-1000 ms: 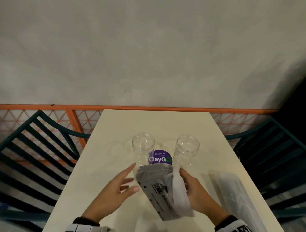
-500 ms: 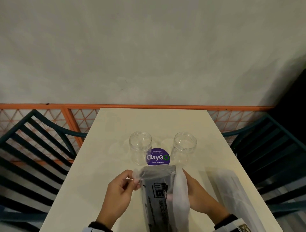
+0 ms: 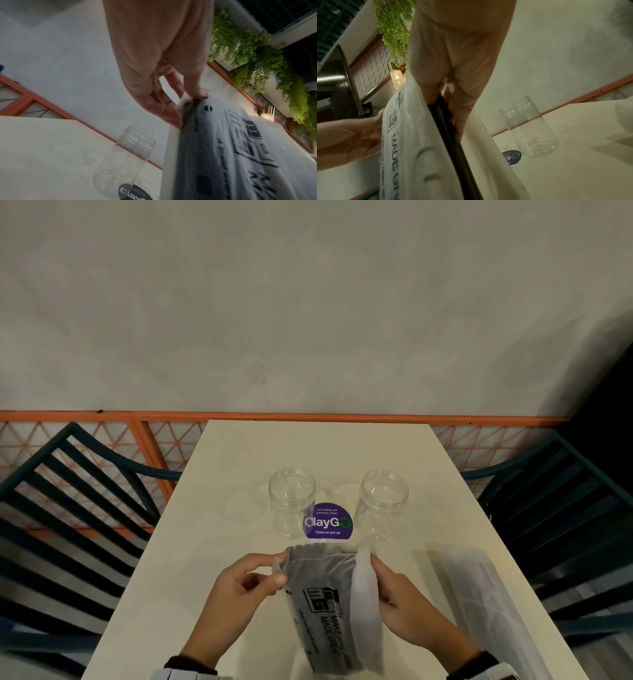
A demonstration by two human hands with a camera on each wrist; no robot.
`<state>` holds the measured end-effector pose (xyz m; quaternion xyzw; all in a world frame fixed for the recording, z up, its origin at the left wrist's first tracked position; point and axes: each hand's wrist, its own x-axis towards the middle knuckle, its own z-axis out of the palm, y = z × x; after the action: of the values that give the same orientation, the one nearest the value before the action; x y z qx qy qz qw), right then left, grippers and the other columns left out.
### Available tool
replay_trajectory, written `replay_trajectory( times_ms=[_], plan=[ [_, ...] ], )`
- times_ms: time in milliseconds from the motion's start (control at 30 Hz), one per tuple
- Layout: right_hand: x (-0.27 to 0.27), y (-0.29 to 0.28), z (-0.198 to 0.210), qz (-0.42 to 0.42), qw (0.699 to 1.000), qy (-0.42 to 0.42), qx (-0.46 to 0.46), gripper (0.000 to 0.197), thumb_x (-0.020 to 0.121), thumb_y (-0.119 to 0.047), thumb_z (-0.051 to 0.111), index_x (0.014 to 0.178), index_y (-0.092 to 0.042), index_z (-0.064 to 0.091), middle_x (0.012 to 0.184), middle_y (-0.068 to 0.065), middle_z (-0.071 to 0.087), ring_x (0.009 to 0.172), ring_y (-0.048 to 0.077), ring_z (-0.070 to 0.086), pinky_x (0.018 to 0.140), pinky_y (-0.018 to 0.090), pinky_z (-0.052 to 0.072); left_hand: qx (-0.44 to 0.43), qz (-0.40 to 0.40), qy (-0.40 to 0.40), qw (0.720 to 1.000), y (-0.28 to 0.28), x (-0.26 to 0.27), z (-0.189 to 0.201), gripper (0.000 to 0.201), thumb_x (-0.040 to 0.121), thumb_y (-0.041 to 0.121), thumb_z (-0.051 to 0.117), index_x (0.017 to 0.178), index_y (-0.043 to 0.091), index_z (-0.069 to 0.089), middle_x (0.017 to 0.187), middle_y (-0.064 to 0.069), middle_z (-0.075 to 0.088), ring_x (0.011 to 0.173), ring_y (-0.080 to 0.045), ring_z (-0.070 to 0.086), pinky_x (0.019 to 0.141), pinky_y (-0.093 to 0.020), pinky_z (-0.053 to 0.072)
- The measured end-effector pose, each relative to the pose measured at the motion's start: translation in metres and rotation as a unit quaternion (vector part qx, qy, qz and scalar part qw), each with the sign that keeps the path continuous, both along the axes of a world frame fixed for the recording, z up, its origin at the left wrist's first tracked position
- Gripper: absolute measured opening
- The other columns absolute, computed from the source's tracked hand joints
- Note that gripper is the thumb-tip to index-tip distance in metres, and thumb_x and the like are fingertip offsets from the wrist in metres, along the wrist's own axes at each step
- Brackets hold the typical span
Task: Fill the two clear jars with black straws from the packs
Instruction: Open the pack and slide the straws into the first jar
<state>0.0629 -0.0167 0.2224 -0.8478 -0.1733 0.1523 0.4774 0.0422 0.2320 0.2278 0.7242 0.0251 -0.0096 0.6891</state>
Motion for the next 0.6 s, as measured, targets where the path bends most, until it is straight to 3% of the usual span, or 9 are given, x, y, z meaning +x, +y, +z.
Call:
replay_trajectory(
  times_ms=[100,233,300,367,433,533,600],
  plan=[
    [-0.001,0.002,0.003,0.006,0.999,0.014,0.05,0.044,0.086,-0.014,0.063,0.116,-0.042,0.046,0.111,-0.019,0.066,0.105,0.004,0.062,0.088,0.017,0.05,-0.028,0.057,0.006,0.998,-0.005,0.003,-0.006,0.017,0.069,-0.006,0.072,0.061,0.009,0.071,0.073,-0.005,0.076,0.067,-0.013,0.066,0.064,-0.017,0.055],
    [0.002,0.004,0.001,-0.033,0.996,-0.006,0.085,0.042,0.077,-0.013,0.073,0.106,-0.035,0.052,0.095,-0.029,0.067,0.094,-0.002,0.063,0.076,0.01,0.049,-0.036,0.081,-0.001,0.996,-0.012,0.004,-0.01,0.022,0.074,-0.01,0.065,0.059,0.007,0.067,0.058,-0.002,0.07,0.056,-0.006,0.061,0.059,-0.014,0.052],
    [0.003,0.005,-0.003,-0.045,0.993,-0.008,0.111,0.032,0.076,-0.009,0.072,0.099,-0.023,0.054,0.087,-0.021,0.066,0.08,-0.001,0.06,0.072,0.013,0.047,-0.032,0.09,-0.019,0.995,-0.014,0.006,-0.011,0.022,0.078,-0.009,0.061,0.062,0.006,0.064,0.056,0.0,0.067,0.054,-0.005,0.057,0.058,-0.013,0.051],
    [0.003,0.005,-0.009,-0.058,0.988,0.003,0.14,0.025,0.076,-0.007,0.066,0.096,-0.013,0.052,0.085,-0.005,0.063,0.078,0.001,0.056,0.072,0.015,0.046,-0.03,0.095,-0.033,0.995,-0.015,0.008,-0.014,0.023,0.082,-0.008,0.056,0.065,0.007,0.061,0.055,0.004,0.063,0.054,-0.005,0.053,0.059,-0.013,0.049],
    [0.002,0.007,-0.01,-0.059,0.986,0.008,0.155,0.028,0.077,-0.011,0.061,0.103,-0.012,0.05,0.094,-0.003,0.06,0.086,-0.001,0.057,0.077,0.013,0.046,-0.022,0.087,-0.045,0.995,-0.017,0.009,-0.016,0.023,0.085,-0.005,0.054,0.067,0.009,0.058,0.059,0.005,0.061,0.057,-0.006,0.052,0.061,-0.015,0.048],
    [0.006,0.005,-0.009,-0.039,0.986,0.026,0.162,0.048,0.082,-0.015,0.06,0.127,-0.015,0.043,0.123,-0.004,0.056,0.114,0.0,0.052,0.095,0.012,0.041,-0.041,0.044,-0.047,0.997,-0.015,0.008,-0.016,0.008,0.084,0.006,0.058,0.078,0.012,0.059,0.07,0.002,0.065,0.069,-0.009,0.059,0.069,-0.016,0.05],
    [0.009,0.003,-0.009,-0.026,0.986,0.039,0.159,0.051,0.083,-0.016,0.061,0.131,-0.017,0.044,0.125,-0.006,0.057,0.118,0.004,0.052,0.097,0.015,0.041,-0.068,0.0,-0.023,0.997,-0.012,0.007,-0.016,0.016,0.083,0.001,0.061,0.093,0.014,0.063,0.08,0.004,0.072,0.079,-0.007,0.065,0.075,-0.014,0.051]
  ],
)
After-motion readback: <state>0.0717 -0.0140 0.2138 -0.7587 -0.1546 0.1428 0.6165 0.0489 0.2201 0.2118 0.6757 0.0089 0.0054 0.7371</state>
